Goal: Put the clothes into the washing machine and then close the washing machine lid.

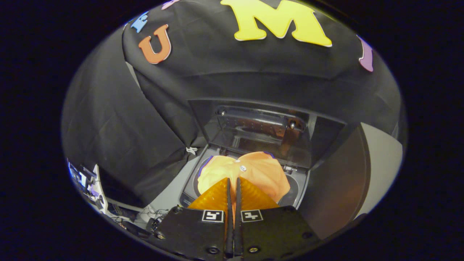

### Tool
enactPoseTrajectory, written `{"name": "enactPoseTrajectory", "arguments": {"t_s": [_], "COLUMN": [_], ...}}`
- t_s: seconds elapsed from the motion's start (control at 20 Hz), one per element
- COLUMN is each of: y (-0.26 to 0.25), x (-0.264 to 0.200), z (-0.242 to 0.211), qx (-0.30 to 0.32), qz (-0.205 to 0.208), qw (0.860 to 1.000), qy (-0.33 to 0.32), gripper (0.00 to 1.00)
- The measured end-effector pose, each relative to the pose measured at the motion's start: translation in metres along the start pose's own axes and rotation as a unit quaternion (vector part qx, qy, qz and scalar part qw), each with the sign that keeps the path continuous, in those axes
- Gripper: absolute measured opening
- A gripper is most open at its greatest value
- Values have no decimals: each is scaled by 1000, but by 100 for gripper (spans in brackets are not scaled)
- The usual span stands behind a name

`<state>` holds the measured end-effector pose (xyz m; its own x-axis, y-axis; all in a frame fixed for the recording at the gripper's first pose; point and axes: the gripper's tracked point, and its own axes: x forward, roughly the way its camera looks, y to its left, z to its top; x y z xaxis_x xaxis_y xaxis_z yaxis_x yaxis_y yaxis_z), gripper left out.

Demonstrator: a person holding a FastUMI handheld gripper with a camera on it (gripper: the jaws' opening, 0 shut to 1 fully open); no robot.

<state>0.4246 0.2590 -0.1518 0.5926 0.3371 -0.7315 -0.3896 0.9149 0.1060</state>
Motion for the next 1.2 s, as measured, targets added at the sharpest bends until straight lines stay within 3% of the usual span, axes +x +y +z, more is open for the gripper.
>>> {"name": "enactPoseTrajectory", "arguments": {"t_s": [0.5,1.2], "y": [-16,-25], "x": [72,84], "z": [-24,-39], "qx": [49,63], "qz": [-35,-60], "qw": [998,995], "qy": [24,39], "gripper": [4,4]}}
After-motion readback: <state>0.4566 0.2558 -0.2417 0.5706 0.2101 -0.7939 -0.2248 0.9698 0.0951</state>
